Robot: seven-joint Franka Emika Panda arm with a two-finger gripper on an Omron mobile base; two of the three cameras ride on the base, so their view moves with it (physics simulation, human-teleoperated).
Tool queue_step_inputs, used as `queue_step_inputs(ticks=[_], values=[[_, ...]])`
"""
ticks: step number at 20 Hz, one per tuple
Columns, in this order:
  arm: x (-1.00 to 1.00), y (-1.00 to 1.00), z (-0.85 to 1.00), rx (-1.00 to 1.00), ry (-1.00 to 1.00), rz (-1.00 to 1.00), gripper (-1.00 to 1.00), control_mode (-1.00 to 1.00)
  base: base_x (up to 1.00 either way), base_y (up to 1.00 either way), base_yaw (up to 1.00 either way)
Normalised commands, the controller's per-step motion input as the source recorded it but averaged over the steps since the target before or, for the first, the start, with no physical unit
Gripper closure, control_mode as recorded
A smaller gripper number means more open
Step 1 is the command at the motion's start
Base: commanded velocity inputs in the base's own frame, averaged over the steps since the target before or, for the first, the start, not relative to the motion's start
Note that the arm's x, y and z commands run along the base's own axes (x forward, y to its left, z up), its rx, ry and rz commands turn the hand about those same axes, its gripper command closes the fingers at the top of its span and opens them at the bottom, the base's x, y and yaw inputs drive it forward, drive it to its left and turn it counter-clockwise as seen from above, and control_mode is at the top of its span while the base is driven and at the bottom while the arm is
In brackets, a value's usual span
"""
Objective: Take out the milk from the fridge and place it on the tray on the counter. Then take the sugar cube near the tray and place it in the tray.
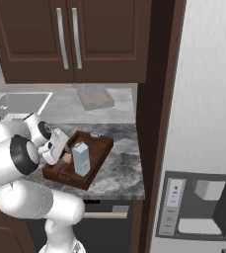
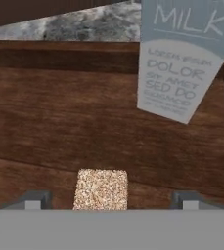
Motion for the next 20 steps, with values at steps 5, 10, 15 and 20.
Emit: queue_step_inputs(ticks=[5,10,15,20], values=[[-0.52,0.0,0.67,0.0,-0.14,-0.01,-1.0,-1.0,0.0,0.0,0.0],[-0.84,0.07,0.6,0.0,-0.17,0.0,-1.0,-1.0,0.0,0.0,0.0],[-0.68,0.1,0.7,-0.02,-0.09,-0.04,-1.0,-1.0,0.0,0.0,0.0],[-0.79,0.01,1.0,-0.03,-0.21,-0.01,-1.0,-1.0,0.0,0.0,0.0]])
